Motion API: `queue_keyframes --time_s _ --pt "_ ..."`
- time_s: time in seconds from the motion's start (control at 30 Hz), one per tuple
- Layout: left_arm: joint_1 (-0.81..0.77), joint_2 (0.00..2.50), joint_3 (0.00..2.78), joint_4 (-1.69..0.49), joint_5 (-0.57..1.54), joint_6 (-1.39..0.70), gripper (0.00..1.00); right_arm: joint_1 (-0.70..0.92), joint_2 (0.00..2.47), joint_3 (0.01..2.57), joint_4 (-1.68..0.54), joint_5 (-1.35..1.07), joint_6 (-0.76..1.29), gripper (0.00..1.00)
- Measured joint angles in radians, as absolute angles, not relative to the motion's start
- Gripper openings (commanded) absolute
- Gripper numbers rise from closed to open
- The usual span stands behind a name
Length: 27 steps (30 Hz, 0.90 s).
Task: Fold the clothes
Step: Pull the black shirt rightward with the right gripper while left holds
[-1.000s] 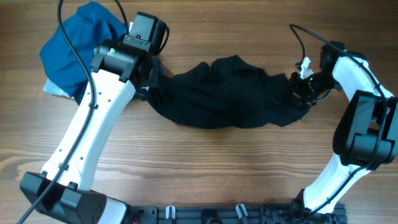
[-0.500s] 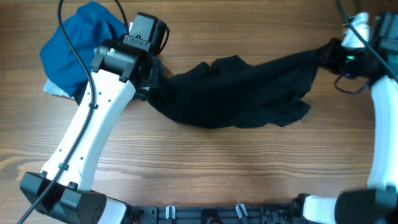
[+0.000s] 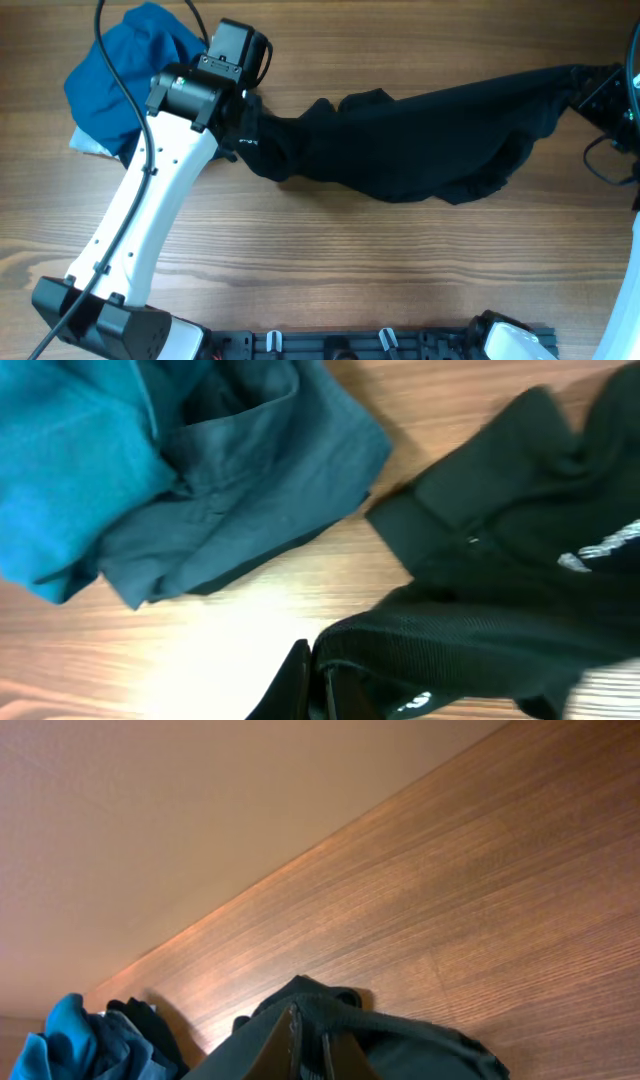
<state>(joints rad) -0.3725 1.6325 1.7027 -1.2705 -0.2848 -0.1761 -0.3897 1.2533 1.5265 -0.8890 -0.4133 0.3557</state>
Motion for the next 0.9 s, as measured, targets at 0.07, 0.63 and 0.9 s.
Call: queue_keyframes --time_s 0.07,0.63,0.9 --pt "-0.380 1.626 1.758 -1.275 -0.270 -0.174 0.04 -0.390 1.255 1.545 -0.894 -0.415 0.356 0.04" --pt "-0.629 1.406 2.623 -1.311 -0.254 0.064 0.04 -0.500 1.250 2.206 -1.177 -0.411 0.355 0.04" --pt "-0.632 1.496 2.621 -1.407 -0.304 0.078 0.04 -0.501 1.266 2.226 -1.320 -0.289 0.353 0.04"
